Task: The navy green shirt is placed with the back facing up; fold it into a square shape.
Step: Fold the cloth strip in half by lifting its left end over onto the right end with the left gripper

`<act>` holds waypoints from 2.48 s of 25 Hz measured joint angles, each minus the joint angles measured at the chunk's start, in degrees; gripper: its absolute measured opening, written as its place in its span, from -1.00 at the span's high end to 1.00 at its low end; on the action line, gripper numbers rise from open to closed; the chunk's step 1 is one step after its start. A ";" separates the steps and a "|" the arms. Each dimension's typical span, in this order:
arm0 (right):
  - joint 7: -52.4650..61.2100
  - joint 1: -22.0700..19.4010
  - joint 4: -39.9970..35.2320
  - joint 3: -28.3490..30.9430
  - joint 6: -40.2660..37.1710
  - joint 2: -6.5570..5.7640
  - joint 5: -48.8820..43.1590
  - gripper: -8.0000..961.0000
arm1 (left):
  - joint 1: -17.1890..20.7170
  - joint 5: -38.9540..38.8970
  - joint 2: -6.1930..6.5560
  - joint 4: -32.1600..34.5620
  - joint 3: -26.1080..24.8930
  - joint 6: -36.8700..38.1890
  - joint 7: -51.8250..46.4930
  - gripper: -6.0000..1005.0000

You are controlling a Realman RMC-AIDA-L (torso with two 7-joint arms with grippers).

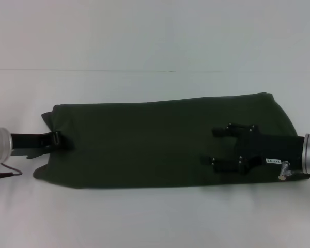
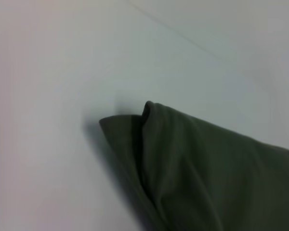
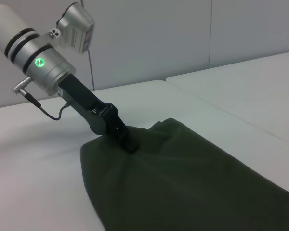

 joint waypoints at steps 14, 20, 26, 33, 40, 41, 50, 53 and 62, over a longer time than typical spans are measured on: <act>1.30 -0.83 -0.36 0.53 -0.52 -0.09 0.01 -0.79 | 3.34 8.23 3.02 9.09 -5.84 3.45 -3.05 0.83; 1.30 -0.84 -0.36 0.30 -0.36 -0.09 0.00 -0.79 | 3.36 9.77 3.93 10.49 -8.29 4.72 -3.11 0.84; 1.28 -0.83 -0.26 0.52 -0.36 -0.09 0.00 -0.79 | 2.76 9.19 4.21 10.96 -8.95 7.08 -3.01 0.85; 1.08 -1.05 -0.01 1.07 -0.09 -0.09 -0.01 -0.79 | 1.03 7.72 4.43 12.21 -8.87 13.66 -7.20 0.84; 0.98 -2.38 0.01 1.89 -0.02 -0.21 0.00 -0.79 | -1.35 -1.58 4.27 13.10 -8.35 23.39 -10.12 0.83; 0.97 -2.62 -0.02 2.21 -0.01 -0.23 0.00 -0.79 | -1.65 -2.68 4.13 12.92 -8.29 24.18 -10.35 0.82; 0.92 -3.78 0.04 3.46 -0.27 -0.21 0.00 -0.79 | -6.23 -10.49 -0.08 4.10 -4.84 22.17 -11.42 0.81; 1.16 -4.27 0.03 3.57 -0.47 -0.18 0.00 -0.79 | -7.02 -11.22 -2.58 1.09 -3.07 17.56 -11.07 0.81; 1.25 -5.31 -0.35 4.88 -1.50 -0.26 0.08 -0.79 | -6.84 -19.54 -6.75 -9.24 -3.24 6.17 -3.51 0.79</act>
